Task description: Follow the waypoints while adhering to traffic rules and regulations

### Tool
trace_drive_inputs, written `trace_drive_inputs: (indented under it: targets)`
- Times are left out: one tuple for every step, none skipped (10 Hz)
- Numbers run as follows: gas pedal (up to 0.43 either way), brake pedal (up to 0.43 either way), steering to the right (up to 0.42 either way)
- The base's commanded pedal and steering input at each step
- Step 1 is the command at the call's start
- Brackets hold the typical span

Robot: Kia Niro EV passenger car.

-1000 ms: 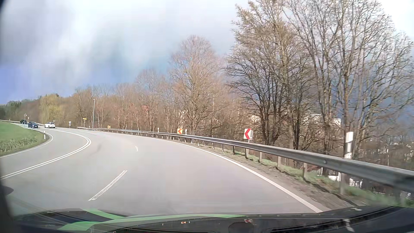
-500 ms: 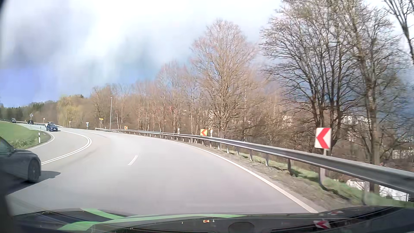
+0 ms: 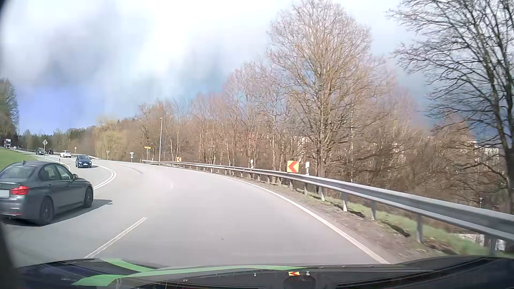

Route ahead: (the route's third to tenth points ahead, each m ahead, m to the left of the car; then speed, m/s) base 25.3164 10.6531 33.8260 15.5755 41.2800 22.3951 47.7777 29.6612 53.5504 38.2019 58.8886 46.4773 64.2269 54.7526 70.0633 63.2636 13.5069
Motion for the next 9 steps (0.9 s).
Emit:
trace_drive_inputs:
  targets:
    - [0.157, 0.0, -0.095]
    - [0.157, 0.0, -0.095]
    - [0.157, 0.0, -0.095]
    - [0.157, 0.0, -0.095]
    - [0.157, 0.0, -0.095]
    - [0.157, 0.0, -0.095]
    - [0.157, 0.0, -0.095]
    - [0.157, 0.0, -0.095]
    - [0.157, 0.0, -0.095]
